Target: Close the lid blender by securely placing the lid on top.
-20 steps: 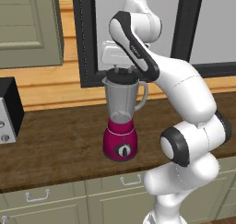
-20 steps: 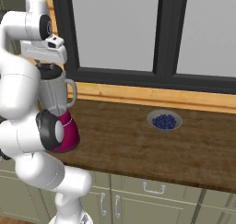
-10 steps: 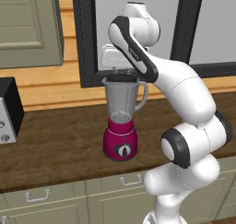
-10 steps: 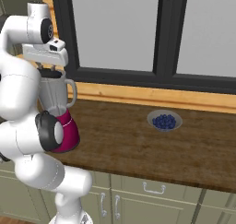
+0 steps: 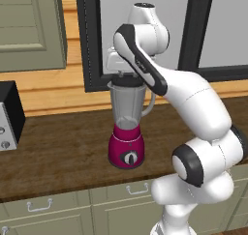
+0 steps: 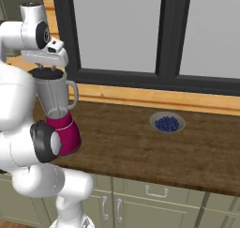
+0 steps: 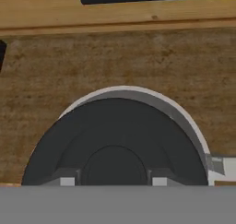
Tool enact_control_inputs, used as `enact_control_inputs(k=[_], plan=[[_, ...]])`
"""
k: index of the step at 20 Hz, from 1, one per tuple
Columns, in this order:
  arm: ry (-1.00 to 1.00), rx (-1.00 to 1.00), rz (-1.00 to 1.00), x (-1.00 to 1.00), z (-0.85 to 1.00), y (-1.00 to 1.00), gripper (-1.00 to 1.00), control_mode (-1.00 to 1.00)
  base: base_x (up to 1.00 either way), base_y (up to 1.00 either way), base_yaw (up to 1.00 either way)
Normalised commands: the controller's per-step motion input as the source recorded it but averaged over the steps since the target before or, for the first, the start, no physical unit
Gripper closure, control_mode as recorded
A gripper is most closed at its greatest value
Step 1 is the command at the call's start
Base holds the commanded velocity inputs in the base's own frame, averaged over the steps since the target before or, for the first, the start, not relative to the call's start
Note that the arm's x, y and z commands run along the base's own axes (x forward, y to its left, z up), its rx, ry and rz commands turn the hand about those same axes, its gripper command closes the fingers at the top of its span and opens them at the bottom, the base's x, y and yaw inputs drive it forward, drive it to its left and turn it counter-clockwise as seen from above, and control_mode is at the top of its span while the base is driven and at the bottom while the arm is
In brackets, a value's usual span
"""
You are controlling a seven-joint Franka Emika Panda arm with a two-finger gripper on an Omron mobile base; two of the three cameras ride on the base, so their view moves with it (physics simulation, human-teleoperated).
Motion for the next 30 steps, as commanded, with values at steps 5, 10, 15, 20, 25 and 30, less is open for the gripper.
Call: enact_control_inputs(k=[5,10,15,20,25,30], plan=[[-0.33,0.0,0.0,-0.07,0.0,0.0,1.0,-1.0,0.0,0.0,0.0],[-0.25,0.0,0.0,0.0,-0.04,0.0,1.0,-1.0,0.0,0.0,0.0],[-0.18,0.0,0.0,0.0,-0.13,0.0,1.0,-1.0,0.0,0.0,0.0],[-0.05,0.0,0.0,-0.07,-0.17,0.0,1.0,-1.0,0.0,0.0,0.0],[-0.11,-0.01,0.0,-0.09,-0.3,0.0,1.0,-1.0,0.0,0.0,0.0],[-0.23,0.0,0.0,0.0,-0.21,0.0,1.0,-1.0,0.0,0.0,0.0]])
